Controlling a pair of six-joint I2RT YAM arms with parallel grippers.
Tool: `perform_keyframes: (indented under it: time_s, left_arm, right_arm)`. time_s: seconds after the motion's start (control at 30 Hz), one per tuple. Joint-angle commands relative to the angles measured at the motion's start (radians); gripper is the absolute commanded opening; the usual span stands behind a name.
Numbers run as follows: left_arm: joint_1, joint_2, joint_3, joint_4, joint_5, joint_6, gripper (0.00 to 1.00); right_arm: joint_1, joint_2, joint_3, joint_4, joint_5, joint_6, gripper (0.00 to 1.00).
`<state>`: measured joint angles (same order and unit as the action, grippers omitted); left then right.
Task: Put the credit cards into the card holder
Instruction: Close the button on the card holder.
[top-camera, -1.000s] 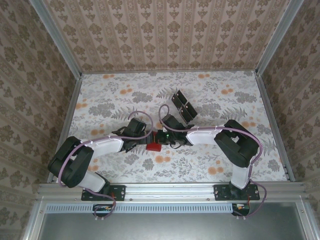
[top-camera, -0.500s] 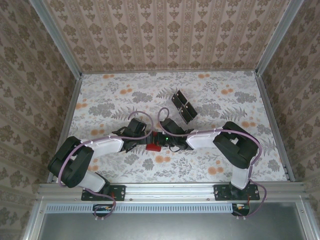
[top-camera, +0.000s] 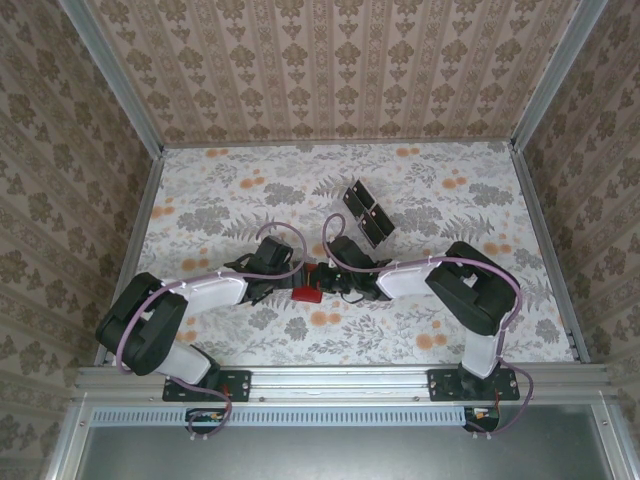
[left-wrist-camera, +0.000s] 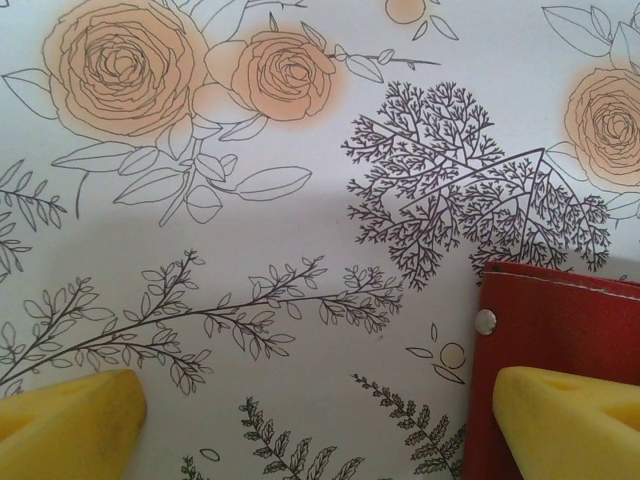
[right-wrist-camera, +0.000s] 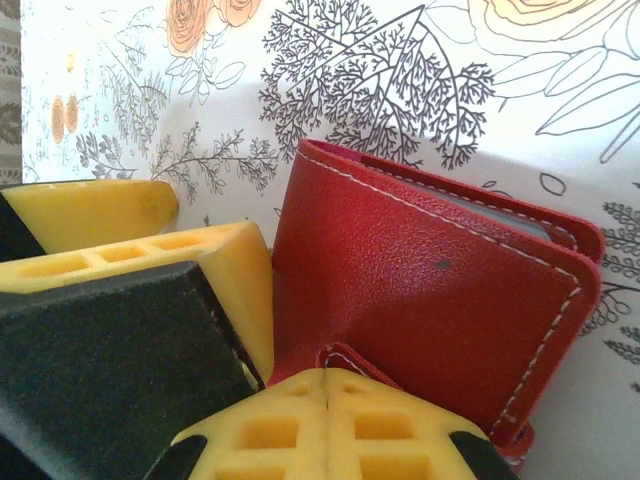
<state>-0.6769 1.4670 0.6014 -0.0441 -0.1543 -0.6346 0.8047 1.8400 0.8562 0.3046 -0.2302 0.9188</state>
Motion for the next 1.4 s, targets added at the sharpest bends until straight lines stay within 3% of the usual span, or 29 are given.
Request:
perform_keyframes:
  time_s: [0.0,0.33,0.93,1.37]
  left_arm:
    - [-0.01,0.038,-0.032,-0.028,0.057,-0.011,1.0]
    - [-0.013,0.061,-0.033,-0.013,0.06,-0.017,1.0]
    - [-0.014,0.068,-0.042,0.002,0.065,-0.019,1.0]
    - [-0.013,0.071,-0.04,0.001,0.064,-0.02,1.0]
  right_arm:
    - [-0.012,0.017,-0.023,-0.284,-0.017,-0.033,0.0]
    - [-0.03,-0.063,0.114,-0.291,-0.06,-0.059,0.0]
    - [-0.03,-0.096,0.089,-0.271,-0.047,-0.041,0.0]
    - [-0.029,-0.027,0.075,-0.244,-0.054,-0.032,0.0]
